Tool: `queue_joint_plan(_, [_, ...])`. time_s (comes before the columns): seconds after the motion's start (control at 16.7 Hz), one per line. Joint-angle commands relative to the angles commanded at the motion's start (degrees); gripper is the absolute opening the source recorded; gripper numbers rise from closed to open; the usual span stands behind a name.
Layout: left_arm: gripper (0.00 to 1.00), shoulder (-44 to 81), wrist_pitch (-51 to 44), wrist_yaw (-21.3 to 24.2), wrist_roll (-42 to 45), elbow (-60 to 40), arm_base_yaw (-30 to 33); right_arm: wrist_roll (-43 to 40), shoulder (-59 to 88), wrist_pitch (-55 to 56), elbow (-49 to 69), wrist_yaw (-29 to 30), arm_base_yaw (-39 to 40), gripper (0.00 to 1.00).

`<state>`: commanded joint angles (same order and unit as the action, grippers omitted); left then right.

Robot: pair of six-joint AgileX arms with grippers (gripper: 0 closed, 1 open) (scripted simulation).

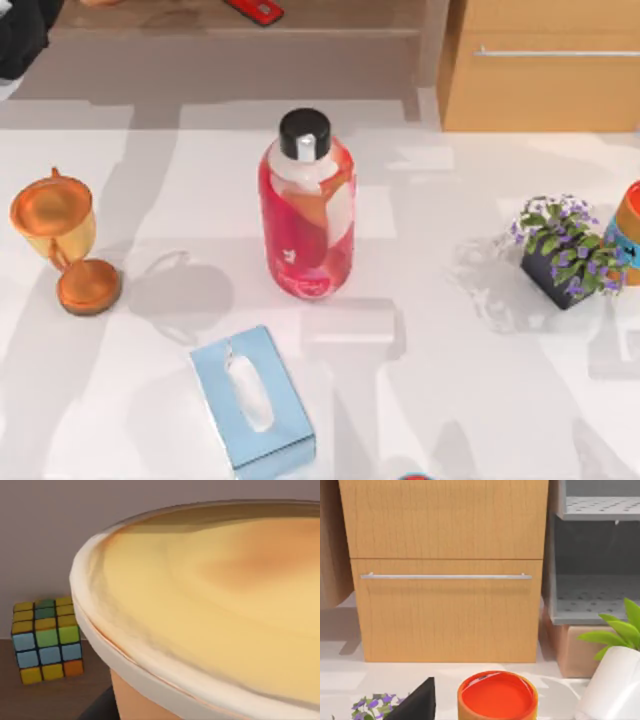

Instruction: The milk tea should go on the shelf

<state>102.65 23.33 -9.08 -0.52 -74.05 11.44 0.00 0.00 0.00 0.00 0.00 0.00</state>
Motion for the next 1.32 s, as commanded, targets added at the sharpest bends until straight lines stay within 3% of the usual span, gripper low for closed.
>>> queue_joint_plan(1.02, [0.0,9.97,4.15,0.98,0.04,-5.81,-0.83,0.0,0.0,0.0,0.0,0.0,0.0,1.0])
queue_joint_plan(1.32, [0.38,9.97,4.15,0.98,0.04,-5.81,-0.83,0.0,0.0,0.0,0.0,0.0,0.0,1.0])
